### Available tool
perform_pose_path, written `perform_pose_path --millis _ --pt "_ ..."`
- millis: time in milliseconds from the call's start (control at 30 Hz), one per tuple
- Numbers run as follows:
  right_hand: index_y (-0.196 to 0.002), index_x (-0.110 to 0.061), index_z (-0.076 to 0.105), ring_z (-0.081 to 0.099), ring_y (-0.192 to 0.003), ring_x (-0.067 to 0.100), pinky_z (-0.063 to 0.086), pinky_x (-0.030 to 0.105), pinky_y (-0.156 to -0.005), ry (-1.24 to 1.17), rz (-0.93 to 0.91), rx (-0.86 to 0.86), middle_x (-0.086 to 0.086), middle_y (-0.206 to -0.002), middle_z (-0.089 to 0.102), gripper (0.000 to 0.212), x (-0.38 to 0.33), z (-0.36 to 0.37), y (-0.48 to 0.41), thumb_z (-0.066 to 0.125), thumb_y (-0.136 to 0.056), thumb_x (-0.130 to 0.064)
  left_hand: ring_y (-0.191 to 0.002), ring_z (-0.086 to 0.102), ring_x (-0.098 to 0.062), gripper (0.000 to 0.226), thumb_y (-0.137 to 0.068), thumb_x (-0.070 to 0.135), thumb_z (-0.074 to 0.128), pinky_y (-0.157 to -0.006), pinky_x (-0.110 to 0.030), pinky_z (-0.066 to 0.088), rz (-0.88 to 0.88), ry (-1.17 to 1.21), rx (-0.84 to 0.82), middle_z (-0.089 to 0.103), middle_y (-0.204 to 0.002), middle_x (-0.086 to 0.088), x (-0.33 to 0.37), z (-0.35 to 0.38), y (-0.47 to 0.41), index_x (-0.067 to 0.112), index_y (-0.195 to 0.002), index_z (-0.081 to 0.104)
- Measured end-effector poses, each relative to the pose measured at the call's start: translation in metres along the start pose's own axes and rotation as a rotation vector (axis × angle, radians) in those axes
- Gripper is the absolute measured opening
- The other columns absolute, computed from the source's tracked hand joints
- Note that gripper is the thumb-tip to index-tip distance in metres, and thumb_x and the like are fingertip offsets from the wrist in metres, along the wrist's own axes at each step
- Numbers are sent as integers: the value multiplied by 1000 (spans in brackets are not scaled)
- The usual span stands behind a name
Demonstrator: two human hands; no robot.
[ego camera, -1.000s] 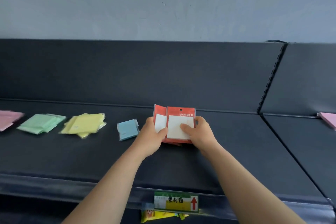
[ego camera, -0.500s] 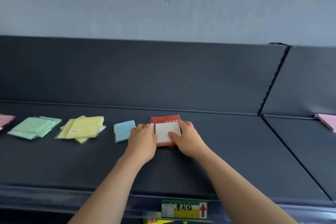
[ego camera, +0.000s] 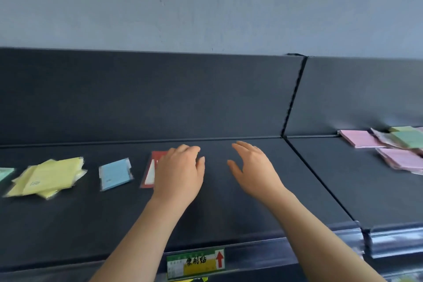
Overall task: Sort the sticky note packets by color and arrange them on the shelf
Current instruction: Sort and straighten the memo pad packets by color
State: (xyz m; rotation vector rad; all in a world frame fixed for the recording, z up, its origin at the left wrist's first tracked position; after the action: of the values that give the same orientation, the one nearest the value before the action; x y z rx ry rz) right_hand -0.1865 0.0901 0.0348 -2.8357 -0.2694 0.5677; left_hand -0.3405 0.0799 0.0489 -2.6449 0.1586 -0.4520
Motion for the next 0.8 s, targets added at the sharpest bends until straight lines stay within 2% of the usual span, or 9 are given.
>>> perform_pose_path --millis 100,200,267,400,533,600,733,800 --pt "-133 -6 48 43 -126 26 25 25 -107 30 62 36 5 -137 50 39 36 -19 13 44 -100 -26 -109 56 -20 37 -99 36 44 -90 -30 41 58 56 -16 62 -125 6 38 11 -1 23 -130 58" --pt "-132 -5 49 44 -126 26 28 27 -107 46 112 61 6 -136 52 40 74 -35 25 47 -99 -26 -108 56 -20 36 -99 36 43 -89 -32 42 118 79 -31 63 -123 7 80 23 -3 23 -128 59" --pt "-134 -6 49 44 -126 26 27 27 -108 50 136 75 5 -137 51 41 98 -47 34 48 -98 -27 -106 57 -20 33 -99 36 43 -87 -32 42 156 85 -45 64 -118 6 110 33 -4 22 -124 60" --pt "-123 -2 55 46 -118 29 31 28 -100 75 204 90 8 -129 55 35 157 -75 48 47 -98 -25 -97 58 -21 29 -98 35 43 -83 -33 44 196 94 -70 65 -105 5 170 60 -10 18 -111 64" --pt "-135 -5 48 40 -131 23 21 28 -113 98 227 102 6 -143 47 42 230 -110 58 46 -99 -26 -94 57 -21 28 -98 34 43 -80 -33 43 198 119 -101 64 -100 5 233 92 -16 18 -109 63" --pt "-133 -3 50 42 -130 26 23 30 -112 127 256 96 8 -141 48 41 273 -127 62 46 -99 -25 -92 56 -21 28 -98 33 42 -79 -32 43 197 124 -131 63 -97 5 267 111 -20 17 -107 62" --pt "-113 -3 58 51 -116 34 33 36 -100 191 333 58 12 -127 56 28 362 -145 67 43 -97 -21 -100 56 -21 30 -100 31 40 -86 -34 44 203 122 -216 61 -109 3 329 151 -31 15 -115 59" --pt "-110 -5 58 50 -115 32 33 36 -97 237 351 25 10 -126 56 27 398 -149 68 40 -98 -22 -105 55 -23 31 -100 30 39 -89 -34 44 209 114 -260 58 -119 1 353 170 -37 13 -121 56"
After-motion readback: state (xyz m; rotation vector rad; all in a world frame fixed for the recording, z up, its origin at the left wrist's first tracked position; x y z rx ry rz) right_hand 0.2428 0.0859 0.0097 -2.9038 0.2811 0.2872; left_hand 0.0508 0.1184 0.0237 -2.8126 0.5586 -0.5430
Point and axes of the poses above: each hand's wrist, its own y-axis away from the middle knuckle, its own z-axis out of the palm, x = y × z, the point moved 9 cm from there along -y, towards the middle knuckle
